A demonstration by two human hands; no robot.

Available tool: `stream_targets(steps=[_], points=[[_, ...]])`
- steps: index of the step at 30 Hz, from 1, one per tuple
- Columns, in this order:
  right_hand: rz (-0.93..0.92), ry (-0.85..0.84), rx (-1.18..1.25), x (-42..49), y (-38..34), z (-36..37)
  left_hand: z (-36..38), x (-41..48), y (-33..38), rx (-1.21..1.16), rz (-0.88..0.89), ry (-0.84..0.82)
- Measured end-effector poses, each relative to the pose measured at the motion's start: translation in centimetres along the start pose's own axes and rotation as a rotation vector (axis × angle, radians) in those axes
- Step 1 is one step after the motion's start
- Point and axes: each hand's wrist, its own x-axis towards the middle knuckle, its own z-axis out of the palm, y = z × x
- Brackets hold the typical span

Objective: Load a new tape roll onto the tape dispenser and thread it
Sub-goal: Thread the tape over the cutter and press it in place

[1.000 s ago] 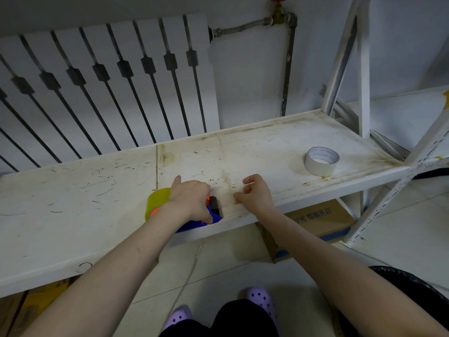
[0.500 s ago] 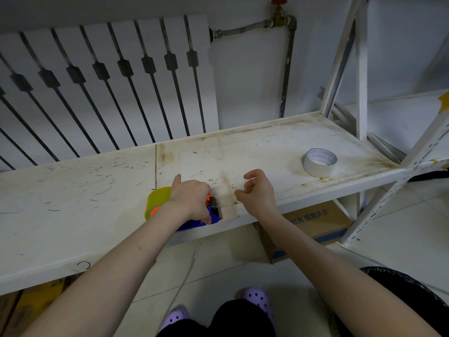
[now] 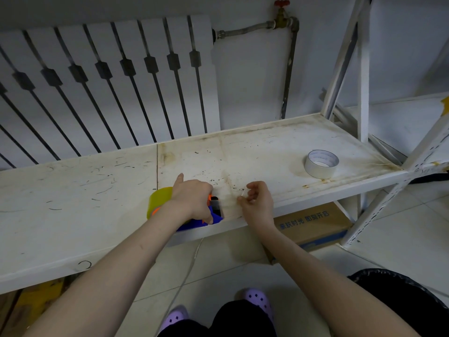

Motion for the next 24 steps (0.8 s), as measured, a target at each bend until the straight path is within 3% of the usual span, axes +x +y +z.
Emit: stream_targets(steps=[4, 10, 24], points=[[-0.141, 0.028, 0.033, -1.0, -0.3, -0.7, 0.2, 0.4, 0.1, 0.01, 0.005, -0.012], [0.0, -0.009, 0.025, -0.8, 0.7, 0.1, 0.0, 0.1, 0.1, 0.014, 0.009, -0.011], [0.107, -0.082, -0.093, 1.4, -0.8, -0.9, -0.1, 0.2, 0.3, 0.032, 0.009, -0.03]])
